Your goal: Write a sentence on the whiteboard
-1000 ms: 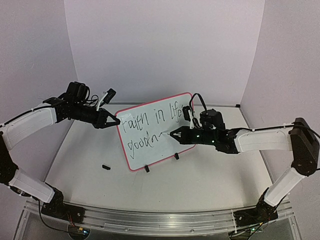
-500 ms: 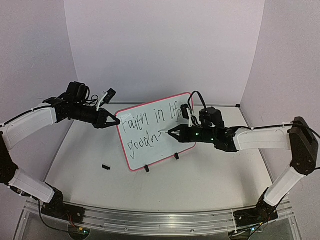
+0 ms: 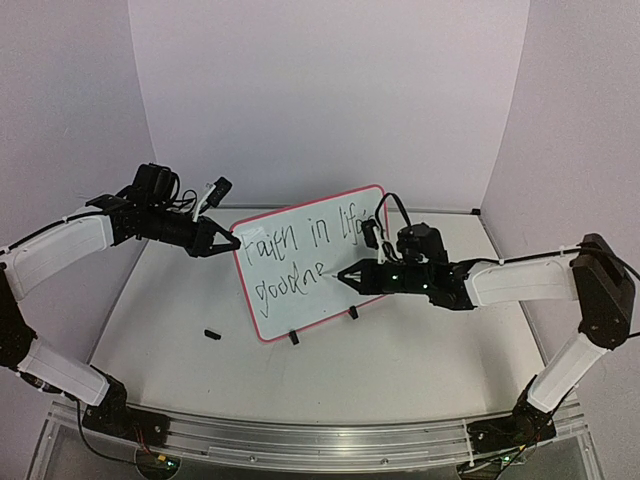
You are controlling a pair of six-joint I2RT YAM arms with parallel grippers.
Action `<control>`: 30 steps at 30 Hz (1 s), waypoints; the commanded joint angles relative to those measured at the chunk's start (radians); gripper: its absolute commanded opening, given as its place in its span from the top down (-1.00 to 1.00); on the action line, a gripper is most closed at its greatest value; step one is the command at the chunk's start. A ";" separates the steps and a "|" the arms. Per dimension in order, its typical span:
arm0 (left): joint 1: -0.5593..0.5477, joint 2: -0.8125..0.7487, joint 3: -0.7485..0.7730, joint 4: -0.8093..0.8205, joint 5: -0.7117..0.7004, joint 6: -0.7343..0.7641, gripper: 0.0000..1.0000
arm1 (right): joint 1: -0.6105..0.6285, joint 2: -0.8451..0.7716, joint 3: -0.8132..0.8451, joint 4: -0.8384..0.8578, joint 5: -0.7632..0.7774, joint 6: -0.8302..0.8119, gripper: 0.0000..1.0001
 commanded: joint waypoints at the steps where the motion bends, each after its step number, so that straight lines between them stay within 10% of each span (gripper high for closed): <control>1: -0.004 0.037 -0.013 -0.035 -0.051 0.025 1.00 | -0.005 0.015 -0.005 0.020 0.015 0.012 1.00; 30: -0.004 0.028 -0.014 -0.037 -0.057 0.025 1.00 | -0.025 -0.105 -0.015 0.002 0.076 -0.022 1.00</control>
